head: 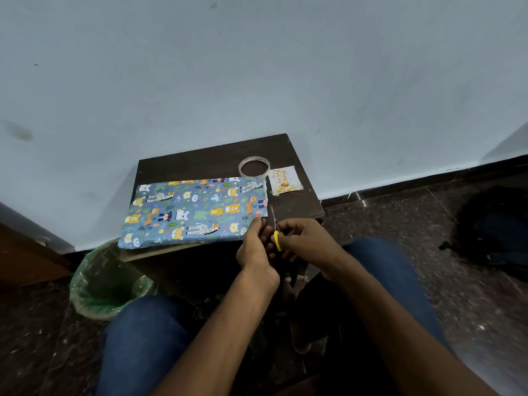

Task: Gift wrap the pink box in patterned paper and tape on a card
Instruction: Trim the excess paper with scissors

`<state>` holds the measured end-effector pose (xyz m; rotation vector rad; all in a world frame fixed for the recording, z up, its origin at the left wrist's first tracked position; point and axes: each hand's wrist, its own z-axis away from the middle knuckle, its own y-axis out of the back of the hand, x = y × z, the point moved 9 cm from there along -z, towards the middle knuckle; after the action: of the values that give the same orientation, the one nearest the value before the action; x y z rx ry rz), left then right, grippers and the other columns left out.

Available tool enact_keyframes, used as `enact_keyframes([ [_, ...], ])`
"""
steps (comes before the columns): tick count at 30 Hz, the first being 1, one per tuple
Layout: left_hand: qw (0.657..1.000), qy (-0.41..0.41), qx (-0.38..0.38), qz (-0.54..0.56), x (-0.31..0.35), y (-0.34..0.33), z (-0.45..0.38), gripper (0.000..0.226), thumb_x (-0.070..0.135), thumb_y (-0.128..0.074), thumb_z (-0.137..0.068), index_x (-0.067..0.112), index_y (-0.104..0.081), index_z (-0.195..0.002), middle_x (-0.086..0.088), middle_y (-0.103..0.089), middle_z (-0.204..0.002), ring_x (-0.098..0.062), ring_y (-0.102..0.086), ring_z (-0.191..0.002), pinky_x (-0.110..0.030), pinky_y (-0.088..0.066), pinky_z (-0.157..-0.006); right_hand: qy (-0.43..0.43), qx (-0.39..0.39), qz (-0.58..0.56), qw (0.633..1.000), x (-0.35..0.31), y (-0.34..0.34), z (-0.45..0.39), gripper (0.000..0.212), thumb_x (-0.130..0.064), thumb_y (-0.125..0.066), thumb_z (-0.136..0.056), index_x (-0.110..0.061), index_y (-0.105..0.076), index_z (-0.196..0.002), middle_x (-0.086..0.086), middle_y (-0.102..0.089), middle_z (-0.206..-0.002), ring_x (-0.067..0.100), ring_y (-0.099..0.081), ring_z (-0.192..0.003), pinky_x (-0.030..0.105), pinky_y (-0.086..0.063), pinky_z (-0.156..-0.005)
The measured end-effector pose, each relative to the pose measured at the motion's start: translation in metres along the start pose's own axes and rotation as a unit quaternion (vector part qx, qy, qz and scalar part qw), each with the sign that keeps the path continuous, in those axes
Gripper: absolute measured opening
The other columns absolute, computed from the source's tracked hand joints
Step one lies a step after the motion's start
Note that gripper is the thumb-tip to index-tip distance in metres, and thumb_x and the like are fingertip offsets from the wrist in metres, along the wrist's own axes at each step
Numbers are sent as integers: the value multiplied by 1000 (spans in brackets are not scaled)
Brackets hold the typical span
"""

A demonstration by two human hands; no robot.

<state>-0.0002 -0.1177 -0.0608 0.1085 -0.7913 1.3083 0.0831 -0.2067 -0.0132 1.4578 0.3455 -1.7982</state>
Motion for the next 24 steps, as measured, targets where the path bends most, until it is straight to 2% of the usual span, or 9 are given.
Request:
enact_keyframes([
  [4,1000,12,11,8,-3,1,-13,24,35,-88,-85,15,-76,-83,5,-73,-74,-17,-66,-60,-27,-54,-54,0,-17,11,1000,3,-6,-3,14,-23,-71,-96,-29,-79,-106,-2,-80,-91,27,-76,-88,35,-62,-78],
  [8,1000,2,26,-5,-2,6,-20,25,31,-90,-83,12,-73,-79,2,-71,-67,-20,-66,-59,-30,-56,-58,6,-4,13,1000,7,-9,-6,13,-25,-72,-94,-31,-79,-104,2,-80,-88,24,-76,-81,38,-63,-78],
  [10,999,1,23,-23,-1,7,-22,26,31,-90,-82,11,-73,-81,-3,-72,-75,-25,-67,-64,-33,-57,-61,7,0,12,1000,9,-10,-8,13,-25,-72,-94,-30,-79,-103,2,-79,-88,22,-75,-77,39,-63,-77],
  [14,999,3,19,-42,1,7,-23,27,31,-90,-81,10,-74,-87,-12,-73,-91,-31,-67,-72,-37,-59,-66,4,3,16,1000,11,-12,-9,13,-25,-72,-93,-30,-80,-102,0,-79,-86,29,-76,-83,41,-64,-77],
  [16,999,1,22,-43,2,7,-22,28,30,-90,-81,10,-74,-91,-11,-73,-93,-30,-66,-70,-35,-58,-63,3,6,19,1000,12,-12,-10,13,-25,-71,-93,-30,-80,-102,0,-79,-86,28,-76,-82,41,-65,-77],
  [19,999,-6,25,-42,3,8,-22,31,30,-91,-80,10,-76,-98,-11,-74,-96,-31,-68,-75,-37,-58,-67,1,9,19,1000,10,-12,-9,14,-24,-70,-94,-30,-80,-102,-1,-79,-86,25,-77,-81,41,-66,-77],
  [24,999,-9,23,-38,3,7,-20,28,28,-89,-82,9,-78,-99,-11,-74,-88,-31,-68,-70,-38,-60,-68,1,18,20,1000,7,-12,-8,13,-23,-70,-94,-29,-81,-97,0,-79,-83,28,-76,-80,43,-65,-76],
])
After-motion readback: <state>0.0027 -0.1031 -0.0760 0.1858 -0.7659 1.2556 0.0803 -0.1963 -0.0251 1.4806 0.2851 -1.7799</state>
